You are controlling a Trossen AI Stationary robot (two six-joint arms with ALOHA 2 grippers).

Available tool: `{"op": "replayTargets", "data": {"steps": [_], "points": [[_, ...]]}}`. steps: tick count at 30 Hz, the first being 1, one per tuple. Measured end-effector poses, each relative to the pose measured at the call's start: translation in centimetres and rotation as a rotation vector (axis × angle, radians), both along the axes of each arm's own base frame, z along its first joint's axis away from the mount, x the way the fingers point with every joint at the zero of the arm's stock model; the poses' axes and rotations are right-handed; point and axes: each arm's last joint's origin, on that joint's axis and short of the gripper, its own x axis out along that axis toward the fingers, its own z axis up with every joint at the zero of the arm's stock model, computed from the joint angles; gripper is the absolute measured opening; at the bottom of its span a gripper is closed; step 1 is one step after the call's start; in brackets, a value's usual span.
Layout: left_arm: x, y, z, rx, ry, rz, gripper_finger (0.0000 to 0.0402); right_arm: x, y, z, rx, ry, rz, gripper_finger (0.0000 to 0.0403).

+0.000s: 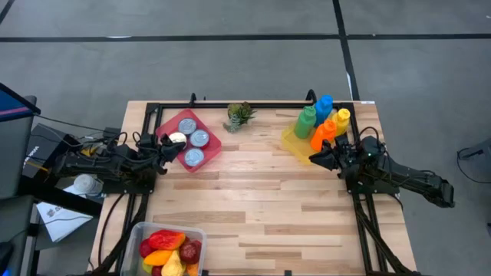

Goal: Pick & Place Food Item
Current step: Return to Home Position

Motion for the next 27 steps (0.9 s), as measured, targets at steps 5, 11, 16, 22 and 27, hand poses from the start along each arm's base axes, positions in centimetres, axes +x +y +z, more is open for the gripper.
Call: {"op": "replayTargets", "data": {"steps": [5,11,16,22,27], "points": [[0.0,0.0,0.0,0.0,0.0,0.0,0.0,0.0,0.0,0.0,0.0,0.0,0.0,0.0066],[0.0,0.0,0.0,0.0,0.0,-0.001,0.0,-0.2,0.3,1.6,-0.213,-0.172,0.018,0.0066],[0.0,0.0,0.0,0.0,0.0,-0.001,0.0,-1.5,1.4,3.8,-0.454,-0.438,0.212,0.0066],[0.0,0.0,0.0,0.0,0.0,-0.002,0.0,-2.3,1.3,4.2,-0.391,-0.463,0.193,0.0066],[0.0,0.0,0.0,0.004,0.002,-0.001,0.0,-1.6,0.8,3.7,-0.364,-0.416,0.033,0.0066]]}}
